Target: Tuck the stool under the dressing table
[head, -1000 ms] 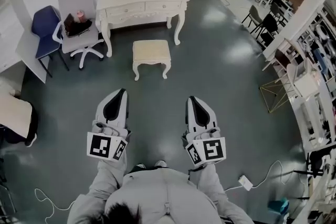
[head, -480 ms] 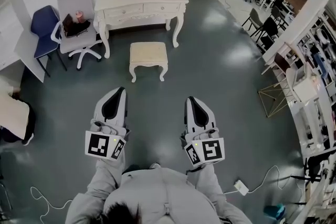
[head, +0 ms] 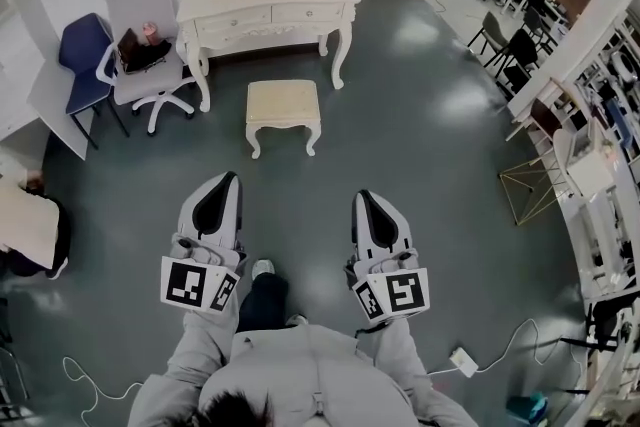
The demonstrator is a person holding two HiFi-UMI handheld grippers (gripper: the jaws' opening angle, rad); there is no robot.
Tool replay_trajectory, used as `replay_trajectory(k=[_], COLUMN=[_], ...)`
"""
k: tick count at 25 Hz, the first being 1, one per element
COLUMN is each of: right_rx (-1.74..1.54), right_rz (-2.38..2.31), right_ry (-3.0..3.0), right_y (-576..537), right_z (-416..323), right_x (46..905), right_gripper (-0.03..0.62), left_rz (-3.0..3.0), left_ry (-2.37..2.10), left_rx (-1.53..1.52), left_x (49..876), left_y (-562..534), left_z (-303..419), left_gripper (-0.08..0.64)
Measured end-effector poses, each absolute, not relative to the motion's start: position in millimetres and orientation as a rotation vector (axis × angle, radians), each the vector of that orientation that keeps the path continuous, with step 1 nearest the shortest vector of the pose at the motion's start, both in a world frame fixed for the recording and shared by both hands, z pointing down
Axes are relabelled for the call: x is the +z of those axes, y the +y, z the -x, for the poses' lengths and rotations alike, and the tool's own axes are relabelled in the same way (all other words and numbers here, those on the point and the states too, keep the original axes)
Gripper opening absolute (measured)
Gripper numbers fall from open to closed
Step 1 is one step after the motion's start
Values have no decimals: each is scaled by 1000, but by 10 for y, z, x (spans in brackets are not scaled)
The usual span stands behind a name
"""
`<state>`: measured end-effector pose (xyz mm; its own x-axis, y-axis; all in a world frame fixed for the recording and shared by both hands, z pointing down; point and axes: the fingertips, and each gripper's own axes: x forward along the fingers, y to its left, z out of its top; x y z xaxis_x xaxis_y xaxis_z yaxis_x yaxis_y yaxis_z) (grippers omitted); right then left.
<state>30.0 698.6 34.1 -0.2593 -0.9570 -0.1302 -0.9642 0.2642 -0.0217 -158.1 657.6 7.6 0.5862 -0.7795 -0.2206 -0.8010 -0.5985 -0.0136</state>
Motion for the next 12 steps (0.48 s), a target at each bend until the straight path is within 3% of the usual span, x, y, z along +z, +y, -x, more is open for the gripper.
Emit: replay_trajectory(k=[12], right_rx=[128], right_rz=[1899], right_ry=[2360], right_y=[5856], right_z=[-354], right_x=[252], right_gripper=[2], left_rz=[2713], left_ry=[1295], left_rx=[313], left_x=[79], left_y=[5392], left_z=[1537], left_gripper=[5])
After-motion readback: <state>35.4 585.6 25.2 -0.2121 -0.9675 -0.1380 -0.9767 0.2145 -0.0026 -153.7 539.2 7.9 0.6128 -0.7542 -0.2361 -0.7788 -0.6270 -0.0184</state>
